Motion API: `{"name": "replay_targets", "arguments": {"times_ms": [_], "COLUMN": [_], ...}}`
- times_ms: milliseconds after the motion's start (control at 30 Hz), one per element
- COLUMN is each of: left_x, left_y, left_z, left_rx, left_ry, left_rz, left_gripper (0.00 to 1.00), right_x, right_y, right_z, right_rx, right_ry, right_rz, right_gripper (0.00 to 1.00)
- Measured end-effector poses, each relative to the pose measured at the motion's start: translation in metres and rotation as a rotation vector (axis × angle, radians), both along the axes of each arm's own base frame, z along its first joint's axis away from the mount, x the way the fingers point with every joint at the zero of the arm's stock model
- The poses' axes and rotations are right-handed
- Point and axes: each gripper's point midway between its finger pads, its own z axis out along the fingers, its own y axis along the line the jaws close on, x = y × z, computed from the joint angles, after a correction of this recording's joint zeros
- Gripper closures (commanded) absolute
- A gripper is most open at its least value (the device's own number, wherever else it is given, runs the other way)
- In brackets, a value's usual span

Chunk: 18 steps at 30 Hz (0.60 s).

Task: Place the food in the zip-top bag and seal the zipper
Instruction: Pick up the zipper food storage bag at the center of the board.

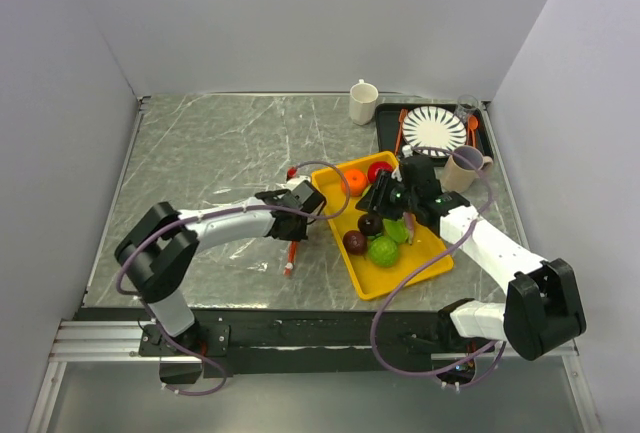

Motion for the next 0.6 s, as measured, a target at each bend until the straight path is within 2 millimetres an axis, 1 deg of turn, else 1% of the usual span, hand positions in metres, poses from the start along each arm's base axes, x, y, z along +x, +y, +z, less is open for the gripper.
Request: {"name": "replay_targets", "arguments": {"times_ms": [67, 167, 200, 300, 400, 500, 600], "left_x": [0.001, 0.001, 0.002, 0.002, -0.003, -0.005, -0.005], "left_y": [-0.001, 0.0, 0.0, 0.003, 0.01, 0.017, 0.019], "left_z": [0.014, 0.038, 0.048, 0.065, 0.071, 0.075, 0.079], "left_rx": [-0.029, -0.08, -0.102, -0.134, -0.151, -0.146, -0.151], "left_ry": [-0.024, -0.065, -0.084, -0.118, -0.125, -0.127, -0.137], "left_rz": [0.005, 0.015, 0.018, 0.033, 0.049, 0.061, 0.071], "left_gripper": [0.99, 0.99, 0.99, 0.99, 0.99, 0.99, 0.99], "right_x": [-0.001, -0.005, -0.006, -0.014, -0.022, -0.029, -0.03], "right_y": [0.006, 0.023, 0.028, 0.051, 0.074, 0.097, 0.117], "right_z": [0.003, 0.005, 0.004, -0.003, -0.008, -0.007, -0.005], "right_rx": [0.019, 0.054, 0.063, 0.088, 0.11, 0.146, 0.173], "right_ry": [-0.007, -0.008, -0.003, 0.033, 0.071, 0.086, 0.097], "right_rz": [0.019, 0.061, 0.075, 0.132, 0.185, 0.228, 0.26], "right_gripper": [0.51, 0.51, 0.51, 0.51, 0.51, 0.51, 0.51]}}
